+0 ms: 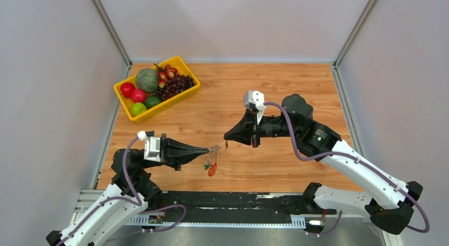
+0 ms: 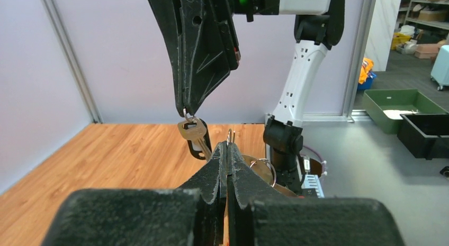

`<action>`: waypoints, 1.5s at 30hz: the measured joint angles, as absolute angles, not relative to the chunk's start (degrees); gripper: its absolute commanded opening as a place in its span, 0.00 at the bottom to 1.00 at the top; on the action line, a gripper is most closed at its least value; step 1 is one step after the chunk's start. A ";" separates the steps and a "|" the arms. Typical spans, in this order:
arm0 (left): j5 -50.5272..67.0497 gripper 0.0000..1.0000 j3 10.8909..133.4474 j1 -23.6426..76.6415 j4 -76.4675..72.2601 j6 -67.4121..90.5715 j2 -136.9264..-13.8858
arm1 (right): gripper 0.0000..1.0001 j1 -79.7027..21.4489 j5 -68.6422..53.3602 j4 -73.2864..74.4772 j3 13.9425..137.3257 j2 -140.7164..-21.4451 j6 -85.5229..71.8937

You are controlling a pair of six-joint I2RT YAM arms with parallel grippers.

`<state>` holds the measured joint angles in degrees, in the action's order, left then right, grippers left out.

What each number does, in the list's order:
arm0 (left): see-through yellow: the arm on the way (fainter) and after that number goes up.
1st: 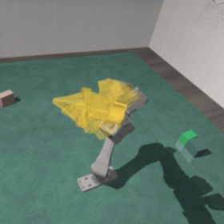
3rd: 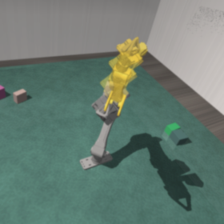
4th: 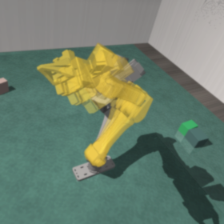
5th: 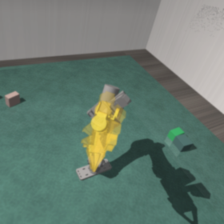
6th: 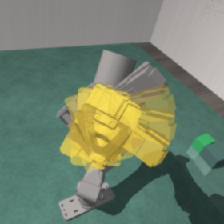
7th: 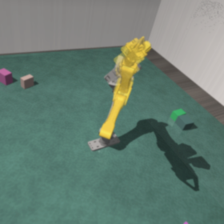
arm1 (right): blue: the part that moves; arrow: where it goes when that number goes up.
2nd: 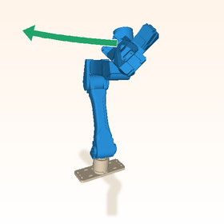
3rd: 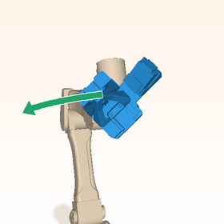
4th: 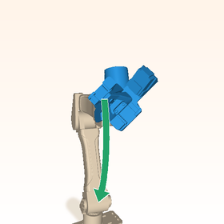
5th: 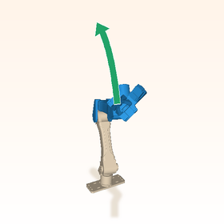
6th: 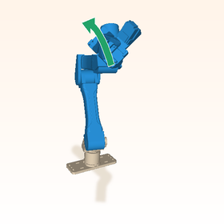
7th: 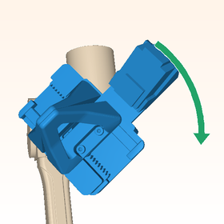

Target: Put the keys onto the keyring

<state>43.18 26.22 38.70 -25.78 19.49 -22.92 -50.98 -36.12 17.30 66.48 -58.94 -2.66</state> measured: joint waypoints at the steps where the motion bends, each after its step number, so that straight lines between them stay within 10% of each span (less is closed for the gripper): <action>1: 43.18 0.00 25.85 38.81 -26.20 19.14 -22.61 | 0.00 -51.13 -36.14 17.30 66.48 -58.89 -2.66; 45: 18.57 0.00 23.16 40.49 -30.98 25.65 -18.44 | 0.00 -64.45 -15.05 4.38 71.11 -66.46 -9.37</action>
